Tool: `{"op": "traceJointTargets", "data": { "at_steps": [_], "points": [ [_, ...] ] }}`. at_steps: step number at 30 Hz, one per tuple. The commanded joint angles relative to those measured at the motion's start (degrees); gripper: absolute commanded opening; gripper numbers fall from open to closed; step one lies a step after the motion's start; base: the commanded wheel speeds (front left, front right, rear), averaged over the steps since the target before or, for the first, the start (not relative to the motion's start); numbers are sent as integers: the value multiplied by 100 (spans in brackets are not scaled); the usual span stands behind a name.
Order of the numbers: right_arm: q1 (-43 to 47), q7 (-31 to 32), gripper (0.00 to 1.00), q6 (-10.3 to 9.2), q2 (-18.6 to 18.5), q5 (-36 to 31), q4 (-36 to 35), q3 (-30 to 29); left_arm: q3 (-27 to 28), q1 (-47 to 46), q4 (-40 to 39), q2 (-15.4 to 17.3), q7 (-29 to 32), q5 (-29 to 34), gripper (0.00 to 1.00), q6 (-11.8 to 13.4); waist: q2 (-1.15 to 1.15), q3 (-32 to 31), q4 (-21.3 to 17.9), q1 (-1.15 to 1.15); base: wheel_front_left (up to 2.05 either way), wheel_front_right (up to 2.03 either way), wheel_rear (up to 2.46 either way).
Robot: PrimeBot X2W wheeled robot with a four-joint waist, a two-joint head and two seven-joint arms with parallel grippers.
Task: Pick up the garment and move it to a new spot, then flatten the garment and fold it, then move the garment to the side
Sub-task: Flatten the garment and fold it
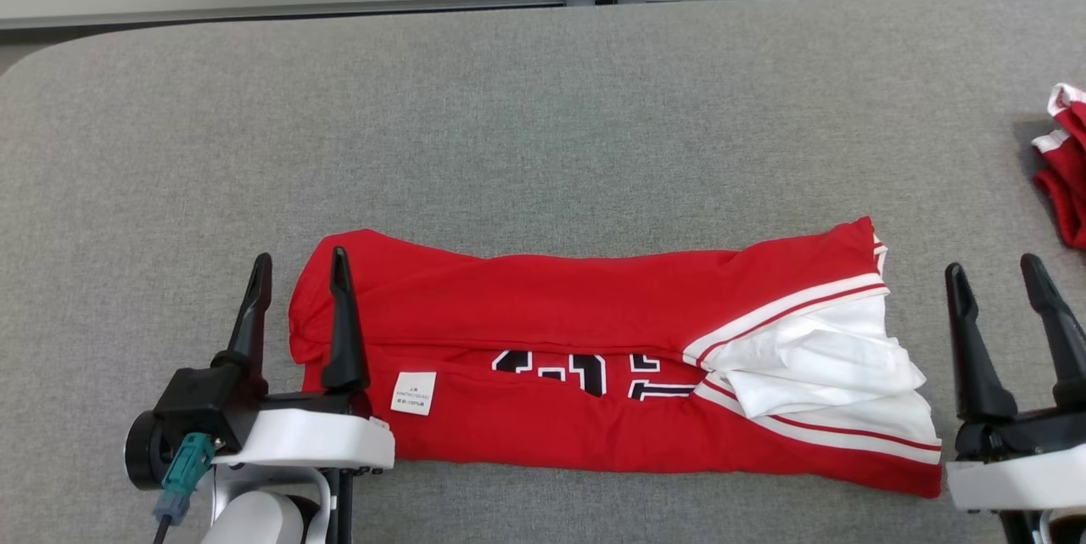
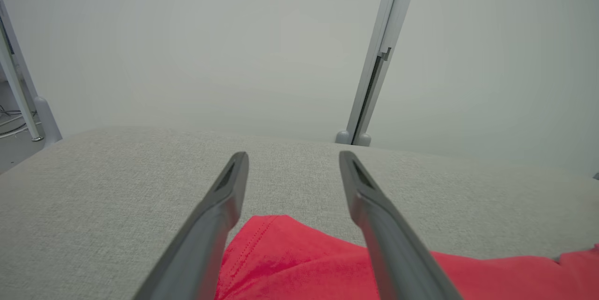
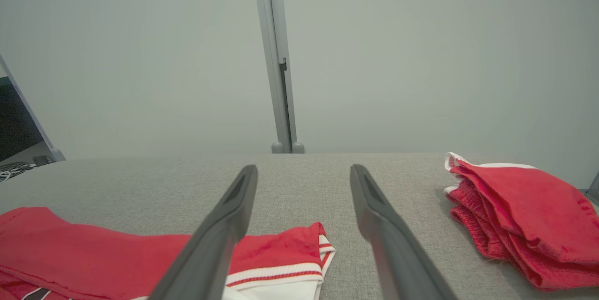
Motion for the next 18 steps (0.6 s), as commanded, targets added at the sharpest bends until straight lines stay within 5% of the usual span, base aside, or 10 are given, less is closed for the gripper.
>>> {"op": "traceJointTargets", "data": {
  "at_steps": [1, 18],
  "points": [
    [122, 61, 100, 0, 75, -120, -115, -19, 98, 75, 47, -7, -25, 105, 100, -81, 0, -80, -31, 0, 0, 0, 0],
    [427, 261, 100, 0, 347, -318, -174, -21, 476, 265, 579, -241, -27, 648, 100, -606, 0, -327, -39, 0, 0, 0, 0]
  ]
}}
